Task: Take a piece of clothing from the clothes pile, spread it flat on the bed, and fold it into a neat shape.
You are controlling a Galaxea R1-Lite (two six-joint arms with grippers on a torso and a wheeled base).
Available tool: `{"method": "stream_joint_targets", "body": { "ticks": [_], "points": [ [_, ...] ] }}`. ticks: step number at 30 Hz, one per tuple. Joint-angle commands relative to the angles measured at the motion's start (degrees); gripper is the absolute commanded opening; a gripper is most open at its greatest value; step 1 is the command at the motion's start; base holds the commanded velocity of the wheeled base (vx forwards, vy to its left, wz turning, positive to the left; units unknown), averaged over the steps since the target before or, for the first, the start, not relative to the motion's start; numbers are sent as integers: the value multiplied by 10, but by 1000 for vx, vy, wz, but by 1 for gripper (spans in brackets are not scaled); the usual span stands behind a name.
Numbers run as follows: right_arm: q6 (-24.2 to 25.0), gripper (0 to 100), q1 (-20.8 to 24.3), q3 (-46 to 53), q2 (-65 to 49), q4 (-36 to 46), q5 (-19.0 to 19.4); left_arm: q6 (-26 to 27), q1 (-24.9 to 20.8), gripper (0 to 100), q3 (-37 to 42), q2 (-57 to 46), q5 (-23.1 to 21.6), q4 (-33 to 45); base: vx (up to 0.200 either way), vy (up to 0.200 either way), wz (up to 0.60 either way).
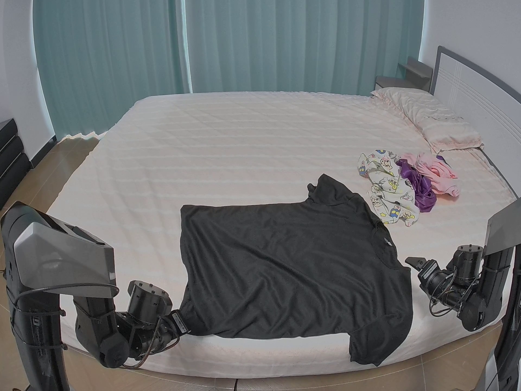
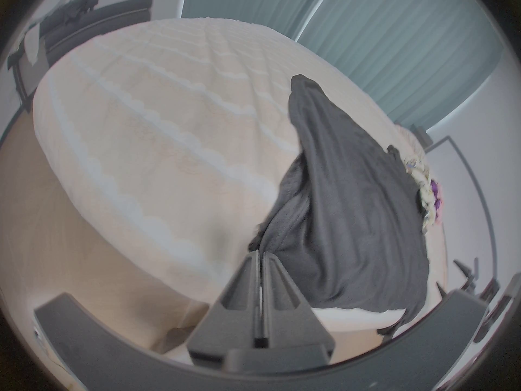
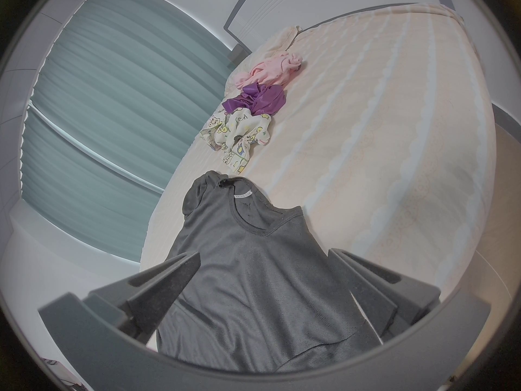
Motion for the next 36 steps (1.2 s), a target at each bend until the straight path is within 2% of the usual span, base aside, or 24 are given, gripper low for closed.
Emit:
{"method": "stream_joint_targets", "body": {
  "ticks": [1, 7, 13, 30, 31, 36],
  "points": [
    [0, 100, -1, 2, -3, -8, 0, 41, 15, 0, 44, -11, 9, -4, 0, 0, 0],
    [0, 100, -3, 2, -2, -7, 0, 104, 40, 0, 88, -45, 9, 1, 0, 0, 0],
    [-4, 100, -2, 4, 0, -7, 0, 130, 42, 0, 103, -40, 11, 6, 0, 0, 0],
    [-15, 100, 0, 13, 6, -7, -1, 152, 65, 0, 105, -24, 19, 14, 0, 0, 0],
    [-17, 100, 0, 13, 7, -7, -1, 151, 65, 100, 104, -17, 19, 13, 0, 0, 0],
    [-17, 100, 0, 13, 7, -7, -1, 151, 66, 100, 101, -13, 19, 11, 0, 0, 0]
  ]
}}
